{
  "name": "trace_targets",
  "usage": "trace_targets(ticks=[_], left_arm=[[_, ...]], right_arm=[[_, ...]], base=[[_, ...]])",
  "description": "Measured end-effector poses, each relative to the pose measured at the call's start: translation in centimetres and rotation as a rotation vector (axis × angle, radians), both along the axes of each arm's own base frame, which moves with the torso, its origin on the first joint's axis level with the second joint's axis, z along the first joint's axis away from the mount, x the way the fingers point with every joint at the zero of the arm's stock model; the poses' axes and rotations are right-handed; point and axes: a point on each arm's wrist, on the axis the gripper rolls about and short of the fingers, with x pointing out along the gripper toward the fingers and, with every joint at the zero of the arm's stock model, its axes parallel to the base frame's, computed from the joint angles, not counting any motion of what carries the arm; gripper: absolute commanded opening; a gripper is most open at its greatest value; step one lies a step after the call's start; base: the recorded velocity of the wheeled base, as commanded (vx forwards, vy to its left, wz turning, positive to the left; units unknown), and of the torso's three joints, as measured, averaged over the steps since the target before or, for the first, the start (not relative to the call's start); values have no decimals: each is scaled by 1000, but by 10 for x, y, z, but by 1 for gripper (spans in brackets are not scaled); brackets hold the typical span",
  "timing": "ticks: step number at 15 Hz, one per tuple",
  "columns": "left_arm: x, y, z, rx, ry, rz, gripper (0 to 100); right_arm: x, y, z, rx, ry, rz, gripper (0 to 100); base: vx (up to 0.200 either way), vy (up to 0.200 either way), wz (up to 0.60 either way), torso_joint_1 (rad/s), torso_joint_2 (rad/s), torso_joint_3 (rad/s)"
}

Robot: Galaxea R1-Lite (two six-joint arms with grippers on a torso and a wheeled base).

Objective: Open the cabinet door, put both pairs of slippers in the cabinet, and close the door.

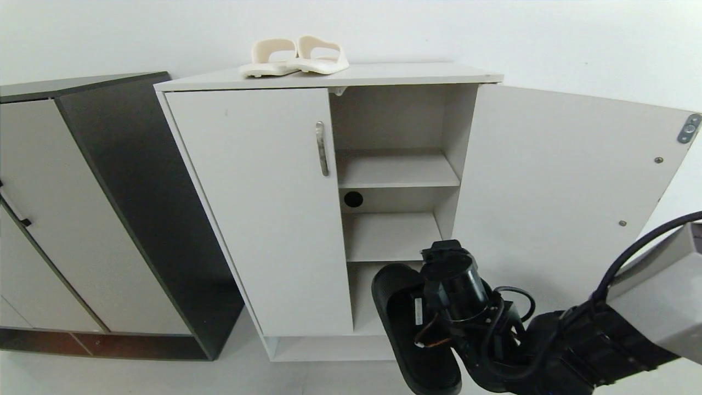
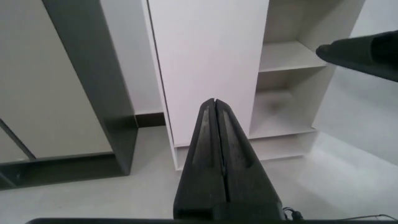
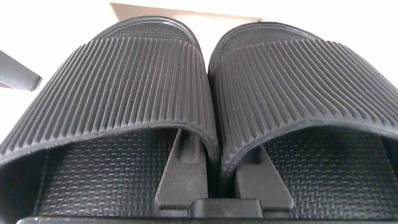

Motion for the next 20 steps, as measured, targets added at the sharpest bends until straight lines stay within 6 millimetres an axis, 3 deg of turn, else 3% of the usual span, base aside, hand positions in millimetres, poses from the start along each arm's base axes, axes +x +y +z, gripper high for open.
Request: trace_targets(ticks=[4, 11, 15, 18, 20], left_arm=[[0, 0, 0, -1, 1, 0, 0], [0, 0, 0, 0, 1, -1, 0], [0, 0, 0, 3, 1, -2, 0], [0, 0, 0, 4, 1, -2, 0], [0, 0, 0, 4, 1, -2, 0]], right_arm=[[14, 14, -11, -44, -22, -37, 0], [14, 32, -34, -70, 4, -5, 0], [15, 35, -33, -63, -6, -3, 0], [26, 46, -21, -34, -50, 0, 0], [34, 53, -25, -39, -67, -27, 0]], base=[[0, 0, 0, 0, 0, 0], [0, 0, 0, 0, 0, 0], [0, 0, 0, 1, 2, -117], [0, 0, 0, 2, 4, -193], [0, 0, 0, 0, 0, -195]])
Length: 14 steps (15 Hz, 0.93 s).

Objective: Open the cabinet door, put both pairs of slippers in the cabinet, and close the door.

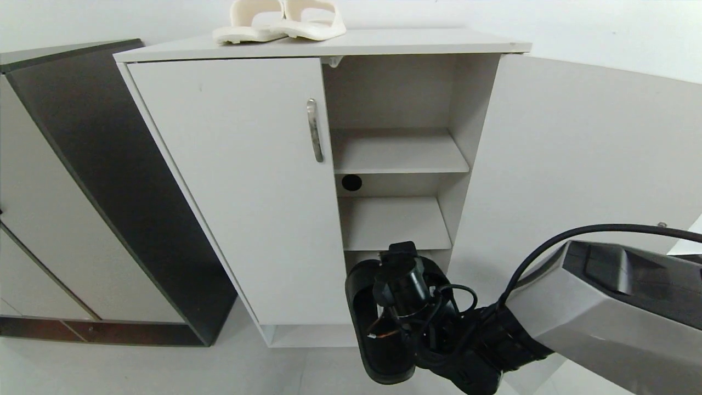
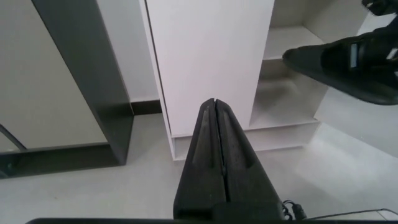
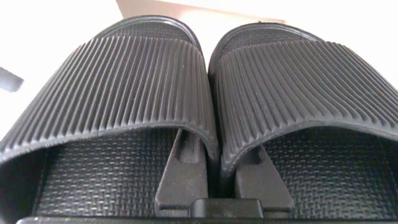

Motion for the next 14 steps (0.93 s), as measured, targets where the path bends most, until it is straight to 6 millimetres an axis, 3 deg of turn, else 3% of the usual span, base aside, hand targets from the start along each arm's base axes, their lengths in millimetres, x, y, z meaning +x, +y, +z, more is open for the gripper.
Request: trace_targets(ticks=[3, 6, 10, 14], left_arm=[[0, 0, 0, 1, 0, 0, 0], [0, 0, 0, 1, 0, 0, 0], [0, 0, 0, 1, 0, 0, 0], [0, 0, 0, 0, 0, 0, 0]], right_arm=[[10, 7, -8, 15, -50, -55, 0], [13, 8, -1, 27, -130, -71, 0], [18, -1, 13, 19, -293, -97, 0], [24, -10, 4, 20, -296, -124, 0]], base=[[0, 0, 0, 2, 4, -199], [0, 0, 0, 2, 2, -43], [0, 0, 0, 0, 0, 0], [0, 0, 0, 0, 0, 0]])
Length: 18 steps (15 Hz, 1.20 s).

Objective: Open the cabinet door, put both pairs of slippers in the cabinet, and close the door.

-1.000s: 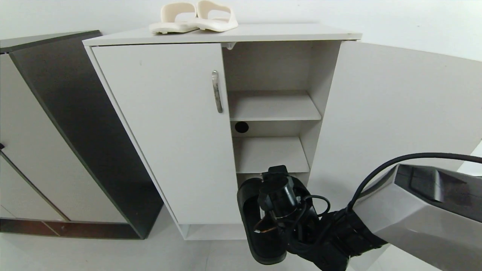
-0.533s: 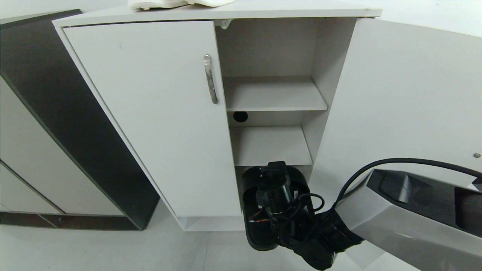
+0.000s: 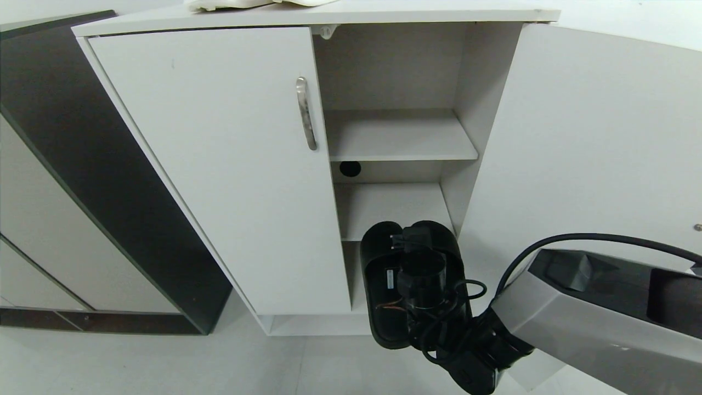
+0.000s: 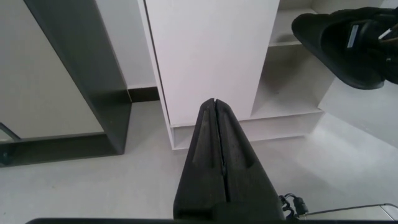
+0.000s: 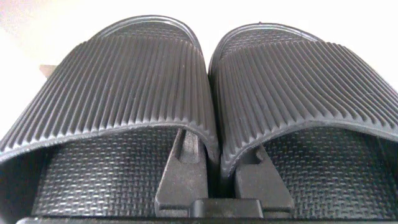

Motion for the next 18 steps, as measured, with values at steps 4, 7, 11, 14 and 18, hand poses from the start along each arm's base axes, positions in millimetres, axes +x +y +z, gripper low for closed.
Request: trace_targets(ticks=[4, 7, 11, 14, 18], left_arm=[[0, 0, 0, 0, 0, 0, 0], [0, 0, 0, 0, 0, 0, 0], [0, 0, 0, 0, 0, 0, 0], [0, 0, 0, 0, 0, 0, 0], [0, 0, 0, 0, 0, 0, 0]], right_arm=[[3, -1, -12, -11, 11, -4, 0], [3, 0, -15, -13, 15, -2, 0], [4, 0, -15, -10, 12, -1, 0], [4, 0, -15, -10, 12, -1, 0], [4, 0, -16, -11, 13, 2, 0]], base=[[0, 0, 0, 0, 0, 0], [0, 0, 0, 0, 0, 0], [50, 0, 0, 1, 1, 1], [200, 0, 0, -2, 7, 7], [200, 0, 0, 7, 4, 1]])
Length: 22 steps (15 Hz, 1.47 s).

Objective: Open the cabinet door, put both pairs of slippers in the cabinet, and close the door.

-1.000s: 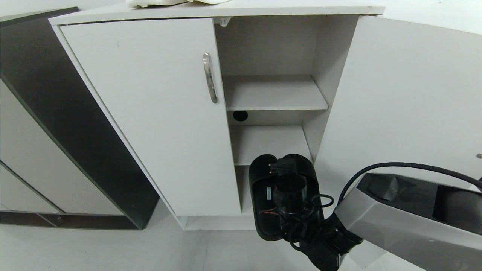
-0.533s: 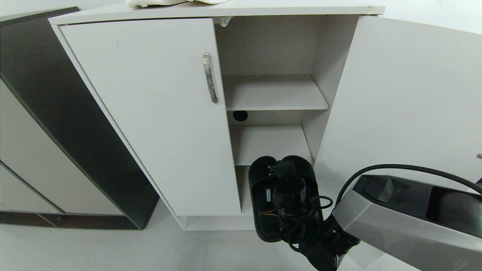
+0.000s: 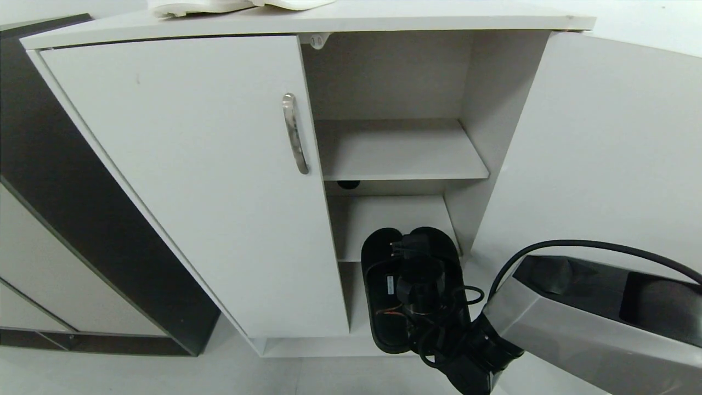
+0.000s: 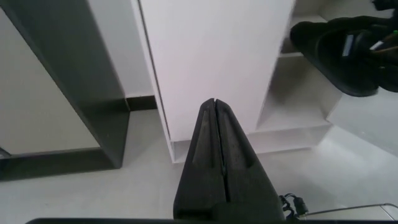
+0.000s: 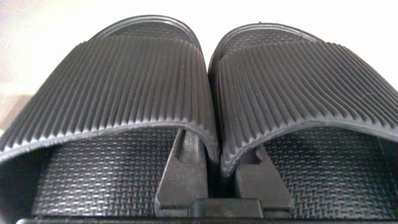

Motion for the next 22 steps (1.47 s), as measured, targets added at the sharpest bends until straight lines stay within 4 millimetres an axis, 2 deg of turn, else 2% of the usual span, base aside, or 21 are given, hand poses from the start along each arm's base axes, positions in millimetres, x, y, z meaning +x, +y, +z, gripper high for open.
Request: trace_targets(ticks=[2, 9, 13, 22], left_arm=[[0, 0, 0, 0, 0, 0, 0], [0, 0, 0, 0, 0, 0, 0], [0, 0, 0, 0, 0, 0, 0], [0, 0, 0, -1, 0, 0, 0]], right_arm=[[1, 0, -1, 2, -1, 2, 0], [16, 8, -8, 19, -15, 1, 0], [42, 1, -8, 17, -12, -23, 0], [98, 5, 5, 19, -14, -74, 0]], base=[[200, 0, 0, 5, 0, 5], [0, 0, 0, 0, 0, 0], [0, 0, 0, 0, 0, 0], [0, 0, 0, 0, 0, 0]])
